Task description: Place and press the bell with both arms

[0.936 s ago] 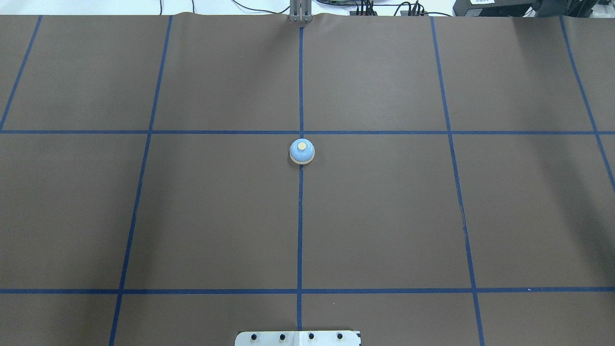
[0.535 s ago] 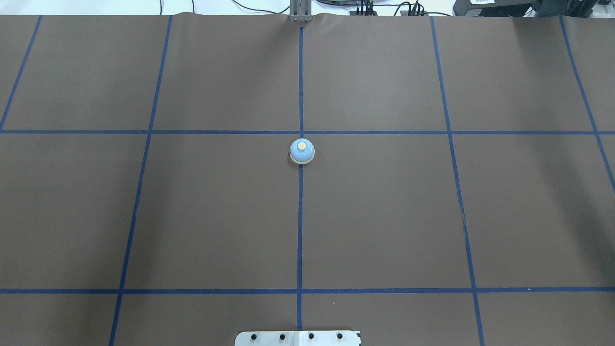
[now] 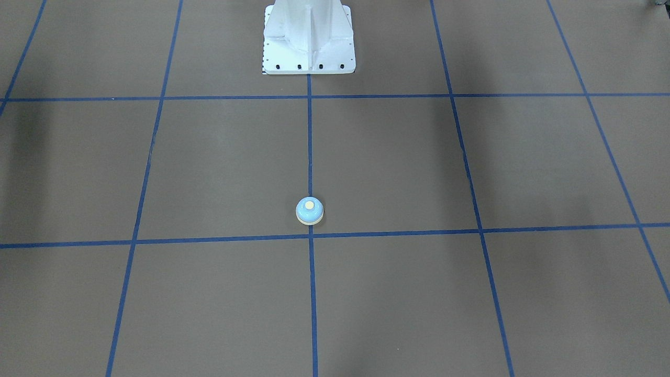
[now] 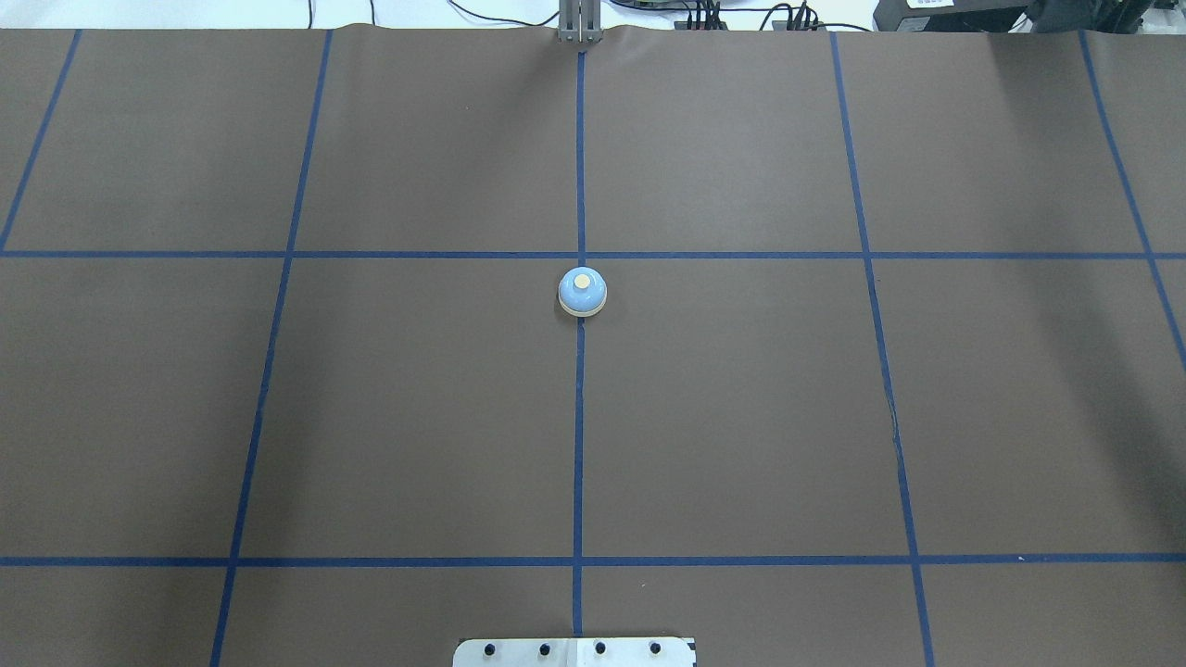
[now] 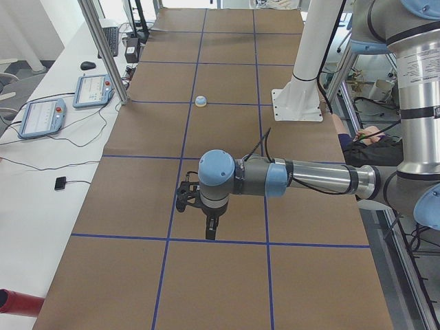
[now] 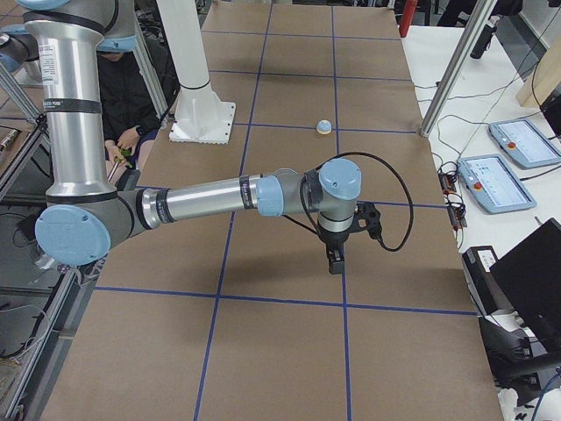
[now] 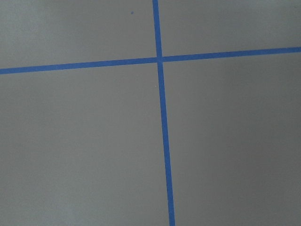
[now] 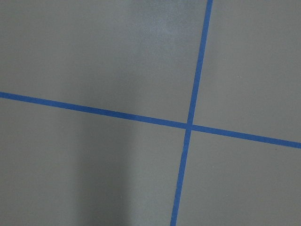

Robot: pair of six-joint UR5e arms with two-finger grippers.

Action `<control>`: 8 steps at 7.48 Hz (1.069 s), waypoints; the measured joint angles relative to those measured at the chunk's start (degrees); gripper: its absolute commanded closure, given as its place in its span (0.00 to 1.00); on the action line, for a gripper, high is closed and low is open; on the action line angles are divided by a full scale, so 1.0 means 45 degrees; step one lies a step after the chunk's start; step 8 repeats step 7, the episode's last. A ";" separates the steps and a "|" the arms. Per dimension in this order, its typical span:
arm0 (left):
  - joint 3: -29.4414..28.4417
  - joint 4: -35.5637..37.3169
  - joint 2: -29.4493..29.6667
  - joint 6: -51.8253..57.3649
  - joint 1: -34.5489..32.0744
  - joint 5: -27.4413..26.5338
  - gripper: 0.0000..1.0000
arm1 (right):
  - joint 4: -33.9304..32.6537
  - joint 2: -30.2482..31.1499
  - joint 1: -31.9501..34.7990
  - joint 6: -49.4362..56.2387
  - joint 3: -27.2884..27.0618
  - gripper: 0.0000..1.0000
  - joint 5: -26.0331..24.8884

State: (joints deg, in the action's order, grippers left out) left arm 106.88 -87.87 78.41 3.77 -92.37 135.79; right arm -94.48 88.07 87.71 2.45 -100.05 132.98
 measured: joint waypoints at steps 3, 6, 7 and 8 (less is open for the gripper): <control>-0.0002 0.0006 -0.0003 0.0001 0.0000 0.0000 0.00 | 0.0005 0.0000 -0.0039 -0.0013 -0.0055 0.00 0.0012; -0.0002 -0.0004 -0.0008 0.0001 0.0000 0.0000 0.00 | 0.0000 0.0000 -0.0111 -0.0051 -0.0089 0.00 0.0089; -0.0002 -0.0004 -0.0015 0.0002 0.0000 0.0000 0.00 | 0.0000 0.0000 -0.0136 -0.0054 -0.0091 0.00 0.0099; -0.0002 -0.0004 -0.0015 0.0002 0.0000 0.0000 0.00 | 0.0000 0.0000 -0.0136 -0.0054 -0.0091 0.00 0.0099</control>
